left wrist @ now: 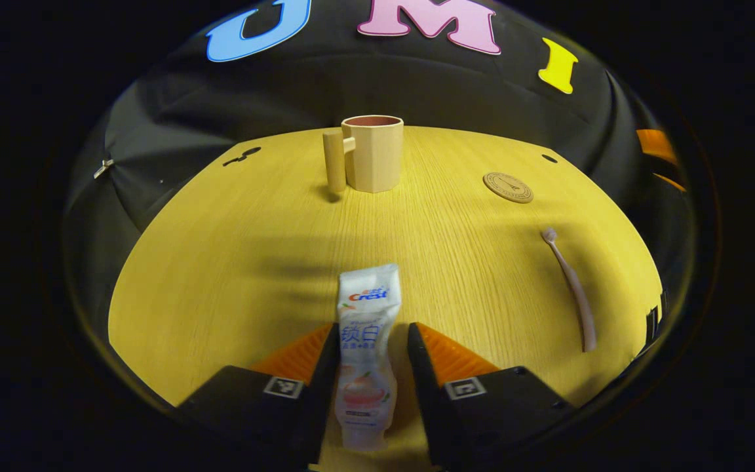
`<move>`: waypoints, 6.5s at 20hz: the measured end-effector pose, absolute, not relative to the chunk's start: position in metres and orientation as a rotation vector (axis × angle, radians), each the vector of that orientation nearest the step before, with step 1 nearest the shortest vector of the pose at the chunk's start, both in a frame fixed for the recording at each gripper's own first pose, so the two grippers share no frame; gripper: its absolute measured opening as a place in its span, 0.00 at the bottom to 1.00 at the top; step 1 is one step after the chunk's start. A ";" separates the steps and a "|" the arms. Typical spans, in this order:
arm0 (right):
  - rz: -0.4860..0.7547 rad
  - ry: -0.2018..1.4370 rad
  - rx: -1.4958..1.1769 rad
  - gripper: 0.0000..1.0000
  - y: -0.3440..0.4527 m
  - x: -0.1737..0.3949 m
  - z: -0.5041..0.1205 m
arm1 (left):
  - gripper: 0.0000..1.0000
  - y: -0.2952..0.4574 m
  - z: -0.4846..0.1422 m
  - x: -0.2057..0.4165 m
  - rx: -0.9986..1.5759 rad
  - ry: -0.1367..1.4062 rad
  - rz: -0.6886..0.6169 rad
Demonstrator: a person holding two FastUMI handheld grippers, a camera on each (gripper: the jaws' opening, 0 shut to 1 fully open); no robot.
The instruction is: Put the toothbrush and toothpaste on the desktop into the cup, then pick up the cup and place it on the coaster on the desktop.
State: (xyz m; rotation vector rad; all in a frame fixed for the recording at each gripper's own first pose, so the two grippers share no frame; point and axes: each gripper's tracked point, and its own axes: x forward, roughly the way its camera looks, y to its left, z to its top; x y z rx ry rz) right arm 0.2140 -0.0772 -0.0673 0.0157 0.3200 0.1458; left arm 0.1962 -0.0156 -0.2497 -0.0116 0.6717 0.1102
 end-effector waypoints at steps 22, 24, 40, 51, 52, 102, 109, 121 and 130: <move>0.165 0.711 -0.024 0.99 -0.050 0.208 -0.195 | 0.23 -0.012 -0.204 0.160 -0.093 0.617 0.105; 0.152 0.751 -0.025 0.99 -0.048 0.208 -0.213 | 0.23 -0.006 -0.209 0.153 -0.068 0.624 0.120; 0.072 0.853 -0.120 0.70 -0.044 0.197 -0.262 | 0.23 0.016 -0.220 0.115 -0.091 0.635 0.147; 0.282 0.848 -0.250 0.07 -0.035 0.189 -0.262 | 0.23 0.011 -0.235 0.110 -0.130 0.666 0.146; 0.284 0.855 -0.231 0.07 -0.035 0.187 -0.262 | 0.23 0.009 -0.234 0.113 -0.132 0.664 0.144; 0.247 0.885 0.053 0.05 -0.142 0.211 -0.204 | 0.26 0.029 -0.034 0.473 -0.306 -0.046 0.182; 0.278 0.876 0.047 0.05 -0.131 0.217 -0.204 | 0.58 0.028 -0.054 0.451 -0.285 -0.003 0.195; 0.463 0.665 0.123 0.05 -0.035 0.271 -0.121 | 0.98 0.015 -0.076 0.269 -0.222 0.168 0.221; 0.631 0.445 0.093 0.05 0.067 0.334 -0.046 | 0.98 0.008 -0.098 0.209 -0.231 0.225 0.226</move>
